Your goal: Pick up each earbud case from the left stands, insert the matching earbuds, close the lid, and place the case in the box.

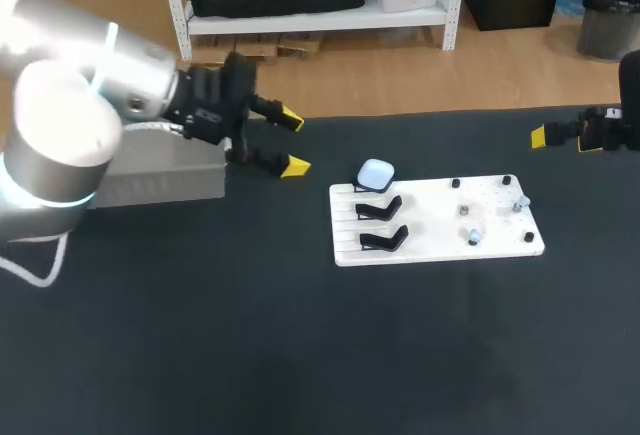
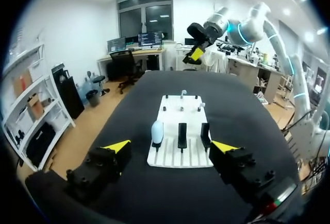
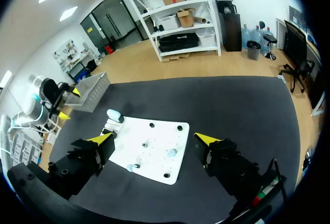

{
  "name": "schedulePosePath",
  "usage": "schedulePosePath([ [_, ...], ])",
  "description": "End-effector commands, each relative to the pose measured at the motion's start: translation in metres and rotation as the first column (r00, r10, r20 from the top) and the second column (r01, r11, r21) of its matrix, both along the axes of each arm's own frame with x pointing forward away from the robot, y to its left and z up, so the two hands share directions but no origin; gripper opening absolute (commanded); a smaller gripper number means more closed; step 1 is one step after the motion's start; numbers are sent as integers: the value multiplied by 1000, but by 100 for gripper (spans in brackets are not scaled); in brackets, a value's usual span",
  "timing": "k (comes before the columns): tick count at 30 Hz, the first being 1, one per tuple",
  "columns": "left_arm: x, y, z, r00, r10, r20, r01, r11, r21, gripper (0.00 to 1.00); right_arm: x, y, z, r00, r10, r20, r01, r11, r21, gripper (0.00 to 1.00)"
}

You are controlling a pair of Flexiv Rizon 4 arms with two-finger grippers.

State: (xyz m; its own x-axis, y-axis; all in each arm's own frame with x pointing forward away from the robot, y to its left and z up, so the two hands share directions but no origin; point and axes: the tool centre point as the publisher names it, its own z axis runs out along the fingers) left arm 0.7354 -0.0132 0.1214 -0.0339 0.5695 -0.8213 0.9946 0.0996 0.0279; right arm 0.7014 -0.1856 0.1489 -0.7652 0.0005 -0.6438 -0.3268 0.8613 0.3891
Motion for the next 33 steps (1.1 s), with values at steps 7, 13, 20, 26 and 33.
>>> schedulePosePath([
  [7, 18, -27, -28, 983, -169, -73, 167, 985, -36, 100, 0, 0, 0, 1000, 0, -1, 0, 1000, -1, 100],
  [13, 21, -32, -44, 972, -208, -105, 206, 978, -31, 100, 0, 0, 0, 1000, 0, -1, 0, 1000, -1, 100],
  [20, 22, -42, -62, 973, -213, -84, 213, 977, -1, 100, 0, 0, 0, 1000, 0, -1, 0, 1000, -1, 100],
  [26, 24, -50, -71, 971, -221, -86, 221, 975, -11, 96, 0, 0, 0, 1000, 0, -1, 0, 1000, -1, 100],
  [33, 33, -58, -79, 972, -216, -94, 213, 976, -39, 68, 0, 0, 0, 1000, 0, -1, 0, 1000, -1, 100],
])
